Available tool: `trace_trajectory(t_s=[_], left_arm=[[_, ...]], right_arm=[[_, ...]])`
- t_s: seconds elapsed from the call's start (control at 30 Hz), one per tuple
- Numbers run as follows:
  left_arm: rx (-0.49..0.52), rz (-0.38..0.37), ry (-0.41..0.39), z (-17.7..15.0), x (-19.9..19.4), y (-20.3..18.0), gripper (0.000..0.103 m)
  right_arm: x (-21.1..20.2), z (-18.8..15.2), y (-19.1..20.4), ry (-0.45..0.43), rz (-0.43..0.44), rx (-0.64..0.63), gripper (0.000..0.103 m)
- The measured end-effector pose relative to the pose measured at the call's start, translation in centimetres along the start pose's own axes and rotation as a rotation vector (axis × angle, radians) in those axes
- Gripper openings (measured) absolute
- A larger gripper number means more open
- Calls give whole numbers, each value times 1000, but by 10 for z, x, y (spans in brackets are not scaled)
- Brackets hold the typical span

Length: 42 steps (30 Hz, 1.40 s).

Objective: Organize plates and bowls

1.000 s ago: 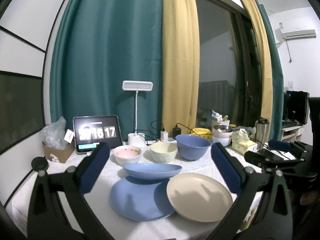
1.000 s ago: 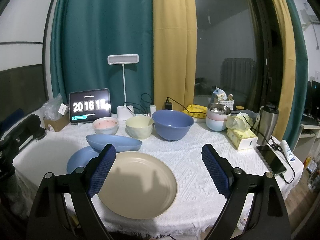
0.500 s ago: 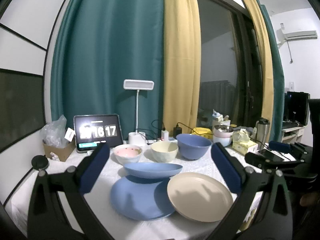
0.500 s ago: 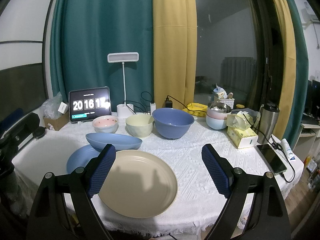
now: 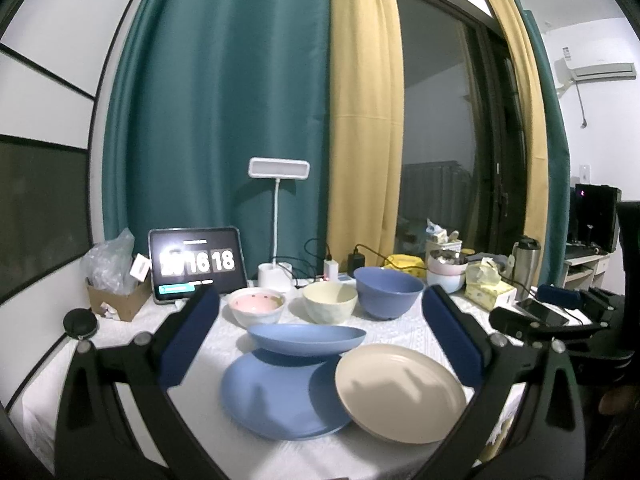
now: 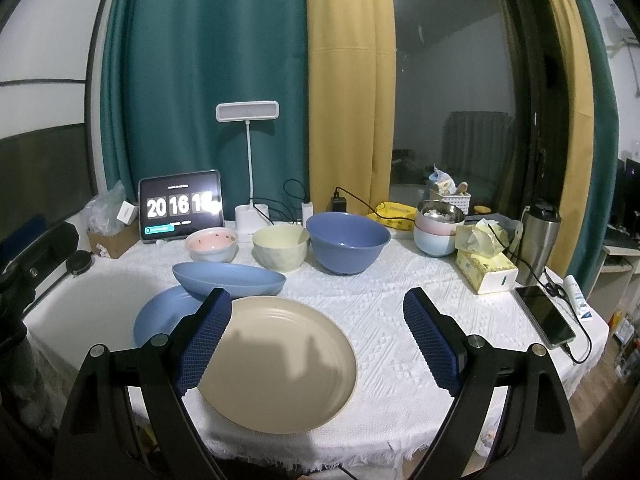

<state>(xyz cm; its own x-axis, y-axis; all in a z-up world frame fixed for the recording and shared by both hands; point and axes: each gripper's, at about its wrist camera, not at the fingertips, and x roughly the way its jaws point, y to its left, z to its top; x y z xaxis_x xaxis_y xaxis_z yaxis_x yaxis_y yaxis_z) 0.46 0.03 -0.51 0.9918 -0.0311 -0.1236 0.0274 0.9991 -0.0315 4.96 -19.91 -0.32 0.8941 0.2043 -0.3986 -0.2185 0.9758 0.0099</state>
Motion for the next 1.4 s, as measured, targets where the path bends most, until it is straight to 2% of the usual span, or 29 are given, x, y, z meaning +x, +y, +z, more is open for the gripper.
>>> trace_trajectory(t_s=[0.63, 0.87, 1.07, 1.4], left_arm=[[-3, 0, 4, -3, 1, 1, 102], [-9, -7, 34, -12, 7, -2, 102], [-13, -8, 87, -17, 22, -1, 101], [-10, -37, 223, -35, 61, -9, 101]], right_arm=[[0, -3, 1, 13, 7, 4, 91], [0, -3, 0, 18, 12, 9, 91], [11, -5, -4, 44, 9, 22, 91], [44, -13, -19, 112, 1, 51, 91]])
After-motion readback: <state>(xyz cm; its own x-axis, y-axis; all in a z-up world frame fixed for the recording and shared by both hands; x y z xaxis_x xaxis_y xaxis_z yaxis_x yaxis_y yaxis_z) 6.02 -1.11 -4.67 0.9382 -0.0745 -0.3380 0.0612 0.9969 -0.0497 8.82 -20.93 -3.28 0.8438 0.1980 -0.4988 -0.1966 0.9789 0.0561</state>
